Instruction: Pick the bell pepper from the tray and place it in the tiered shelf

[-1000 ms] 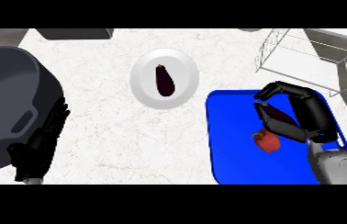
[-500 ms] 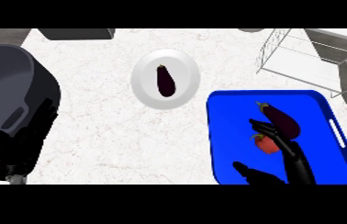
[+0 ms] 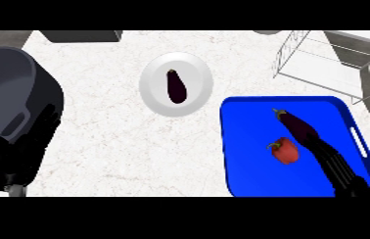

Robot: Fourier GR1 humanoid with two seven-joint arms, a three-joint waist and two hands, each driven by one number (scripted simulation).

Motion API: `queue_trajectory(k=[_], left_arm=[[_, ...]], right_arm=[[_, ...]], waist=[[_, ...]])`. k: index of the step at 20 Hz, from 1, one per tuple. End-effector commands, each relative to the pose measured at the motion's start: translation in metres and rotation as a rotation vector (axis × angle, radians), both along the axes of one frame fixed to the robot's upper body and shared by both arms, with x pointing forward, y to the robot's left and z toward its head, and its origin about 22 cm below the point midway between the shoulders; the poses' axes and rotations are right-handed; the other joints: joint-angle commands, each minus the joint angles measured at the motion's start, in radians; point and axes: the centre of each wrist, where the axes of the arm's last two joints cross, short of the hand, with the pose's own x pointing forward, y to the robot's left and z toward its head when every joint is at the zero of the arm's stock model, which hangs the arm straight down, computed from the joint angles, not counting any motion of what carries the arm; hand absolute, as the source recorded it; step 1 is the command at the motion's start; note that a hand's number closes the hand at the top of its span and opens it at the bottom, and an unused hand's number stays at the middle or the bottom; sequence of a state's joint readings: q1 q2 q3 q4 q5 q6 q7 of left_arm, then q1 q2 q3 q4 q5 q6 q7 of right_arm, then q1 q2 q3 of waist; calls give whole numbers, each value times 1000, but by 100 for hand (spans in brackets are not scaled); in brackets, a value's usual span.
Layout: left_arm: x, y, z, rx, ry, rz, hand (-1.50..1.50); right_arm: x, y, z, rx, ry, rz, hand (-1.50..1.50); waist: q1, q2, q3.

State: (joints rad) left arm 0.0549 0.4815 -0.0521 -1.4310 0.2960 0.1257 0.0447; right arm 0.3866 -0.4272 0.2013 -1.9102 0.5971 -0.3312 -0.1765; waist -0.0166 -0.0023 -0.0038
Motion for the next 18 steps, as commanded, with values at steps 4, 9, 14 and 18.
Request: queue_trajectory(k=[4,9,14,18], left_arm=[[7,2,9,-4,-5,-7,0],[4,-3,-3,-6,-3,-31,0],[-2,3,-11,-7,1,-7,0],[3,13,-5,-9,12,-9,0]], right_arm=[[-12,-9,32,-425,262,-36,-150],[8,24,44,-576,330,-55,-150],[33,50,50,-647,369,-68,-150],[44,22,35,-647,381,-68,-150]], waist=[[15,4,-2],[26,4,2],[24,3,3],[17,2,4]])
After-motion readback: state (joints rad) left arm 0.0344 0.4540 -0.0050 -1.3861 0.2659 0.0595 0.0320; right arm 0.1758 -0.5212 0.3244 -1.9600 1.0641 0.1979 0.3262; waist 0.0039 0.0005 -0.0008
